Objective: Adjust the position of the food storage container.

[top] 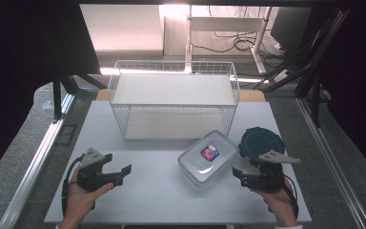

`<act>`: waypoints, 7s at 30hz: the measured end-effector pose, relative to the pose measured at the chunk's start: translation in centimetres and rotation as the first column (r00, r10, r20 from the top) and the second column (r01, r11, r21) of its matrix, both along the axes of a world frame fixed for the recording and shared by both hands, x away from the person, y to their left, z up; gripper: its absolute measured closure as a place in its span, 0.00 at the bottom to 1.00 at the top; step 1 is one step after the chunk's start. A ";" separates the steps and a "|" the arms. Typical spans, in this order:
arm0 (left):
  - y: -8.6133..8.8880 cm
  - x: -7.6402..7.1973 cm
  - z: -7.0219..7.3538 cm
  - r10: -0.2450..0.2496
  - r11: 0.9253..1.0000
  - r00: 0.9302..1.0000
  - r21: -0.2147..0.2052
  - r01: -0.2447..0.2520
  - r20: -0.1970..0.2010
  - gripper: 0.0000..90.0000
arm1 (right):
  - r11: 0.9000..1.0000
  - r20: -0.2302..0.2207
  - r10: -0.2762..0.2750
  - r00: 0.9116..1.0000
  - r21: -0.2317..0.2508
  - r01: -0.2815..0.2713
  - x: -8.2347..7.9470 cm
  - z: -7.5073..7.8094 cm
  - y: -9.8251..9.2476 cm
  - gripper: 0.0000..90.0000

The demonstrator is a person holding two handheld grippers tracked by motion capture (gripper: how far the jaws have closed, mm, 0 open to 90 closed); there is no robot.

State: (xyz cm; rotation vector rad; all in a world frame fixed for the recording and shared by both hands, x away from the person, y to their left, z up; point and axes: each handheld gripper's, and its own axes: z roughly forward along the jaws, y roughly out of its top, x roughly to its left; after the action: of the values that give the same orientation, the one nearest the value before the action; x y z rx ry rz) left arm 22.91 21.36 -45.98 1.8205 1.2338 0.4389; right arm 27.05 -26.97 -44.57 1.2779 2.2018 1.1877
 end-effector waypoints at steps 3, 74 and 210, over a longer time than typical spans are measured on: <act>0.0 0.1 0.0 -0.004 1.000 1.000 0.003 0.004 -0.015 0.18 | 1.000 -0.006 0.004 1.000 -0.002 -0.004 0.1 -0.1 0.0 0.23; 0.6 -0.5 -0.4 0.050 0.999 0.996 0.021 -0.048 -0.069 0.23 | 0.956 -0.257 -0.030 0.966 -0.288 -0.047 14.4 1.3 3.4 0.99; -8.4 -0.2 -5.0 -0.347 0.909 0.905 0.148 0.389 -0.245 1.00 | 0.997 -0.105 0.076 0.992 -0.010 -0.077 2.2 -1.3 2.4 0.22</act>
State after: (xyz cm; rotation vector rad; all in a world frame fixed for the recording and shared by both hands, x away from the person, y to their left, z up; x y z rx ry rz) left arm 22.71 12.97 -50.96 2.2611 0.9726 0.1532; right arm 29.25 -24.59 -45.84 1.2878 2.3486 1.1556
